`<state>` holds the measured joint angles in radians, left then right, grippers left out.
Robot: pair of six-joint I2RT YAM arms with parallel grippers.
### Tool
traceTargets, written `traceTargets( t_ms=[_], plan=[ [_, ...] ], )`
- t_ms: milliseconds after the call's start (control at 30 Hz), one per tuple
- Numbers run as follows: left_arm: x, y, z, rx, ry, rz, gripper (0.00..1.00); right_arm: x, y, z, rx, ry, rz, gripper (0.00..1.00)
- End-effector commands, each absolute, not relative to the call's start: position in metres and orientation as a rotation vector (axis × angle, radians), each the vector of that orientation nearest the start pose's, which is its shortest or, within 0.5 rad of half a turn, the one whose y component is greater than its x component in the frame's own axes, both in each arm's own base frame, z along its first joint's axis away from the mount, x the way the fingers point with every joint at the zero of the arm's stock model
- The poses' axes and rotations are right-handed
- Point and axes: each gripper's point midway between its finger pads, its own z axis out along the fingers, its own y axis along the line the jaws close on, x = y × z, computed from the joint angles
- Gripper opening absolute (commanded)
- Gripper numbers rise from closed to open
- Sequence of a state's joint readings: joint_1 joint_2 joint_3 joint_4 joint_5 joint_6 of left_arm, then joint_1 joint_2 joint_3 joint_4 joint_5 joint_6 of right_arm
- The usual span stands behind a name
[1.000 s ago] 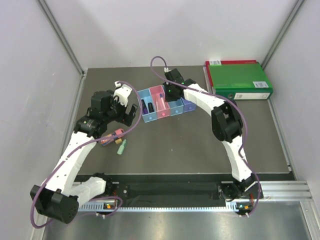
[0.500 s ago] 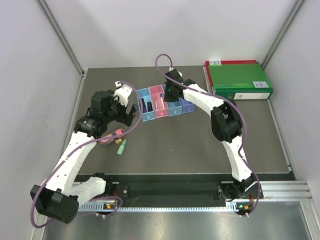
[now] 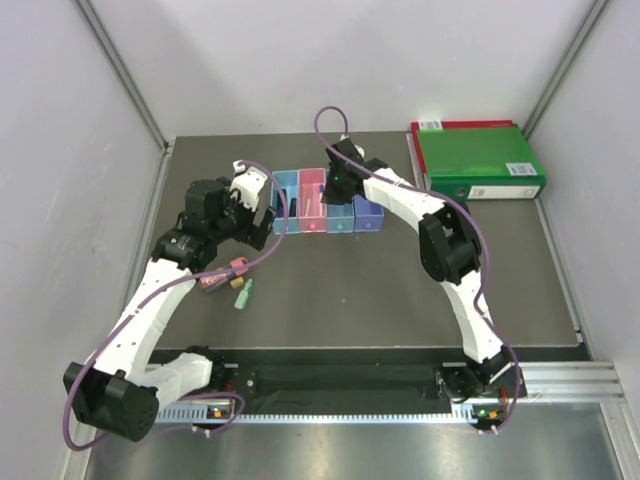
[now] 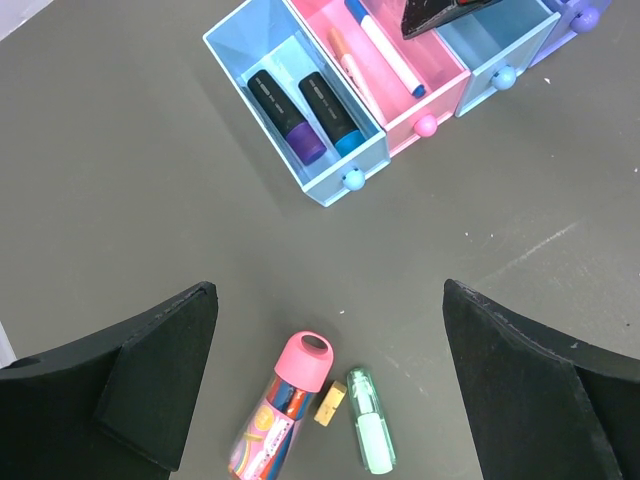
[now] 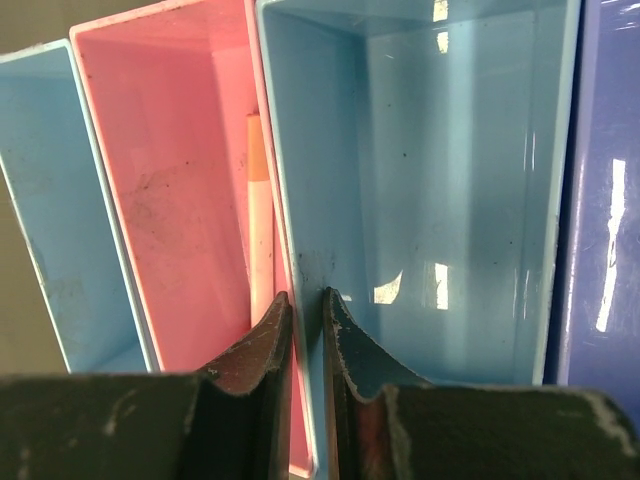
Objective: Sort the stationery into containers
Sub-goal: Move the storage box to the center of the board.
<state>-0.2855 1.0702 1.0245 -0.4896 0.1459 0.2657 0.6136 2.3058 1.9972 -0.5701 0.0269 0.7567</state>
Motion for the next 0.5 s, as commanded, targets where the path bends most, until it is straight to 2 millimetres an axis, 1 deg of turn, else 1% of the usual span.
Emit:
traceTargets(
  t_ms=[0,67,200,300,333,367,400,467],
  plan=[
    [0.322,-0.112,0.25,0.668,1.913,-0.168,0.99,0.428,0.362,0.026,0.282,2.709,0.495,0.0],
    [0.321,-0.112,0.249,0.671,1.912,-0.17,0.99,0.428,0.363,0.024,0.278,2.706,0.497,0.0],
    [0.319,-0.111,0.247,0.67,1.909,-0.17,0.99,0.427,0.362,0.028,0.263,2.7,0.506,0.0],
    [0.319,-0.112,0.247,0.666,1.906,-0.174,0.99,0.425,0.361,0.034,0.236,2.692,0.503,0.0],
    [0.319,-0.112,0.247,0.668,1.907,-0.177,0.99,0.424,0.361,0.04,0.227,2.683,0.511,0.0],
    [0.319,-0.112,0.248,0.667,1.905,-0.177,0.99,0.423,0.36,0.041,0.223,2.68,0.504,0.0],
    [0.319,-0.113,0.25,0.667,1.897,-0.178,0.99,0.425,0.356,0.044,0.218,2.665,0.482,0.0],
    [0.32,-0.113,0.253,0.658,1.889,-0.179,0.99,0.42,0.352,0.045,0.21,2.667,0.467,0.0]
  ],
)
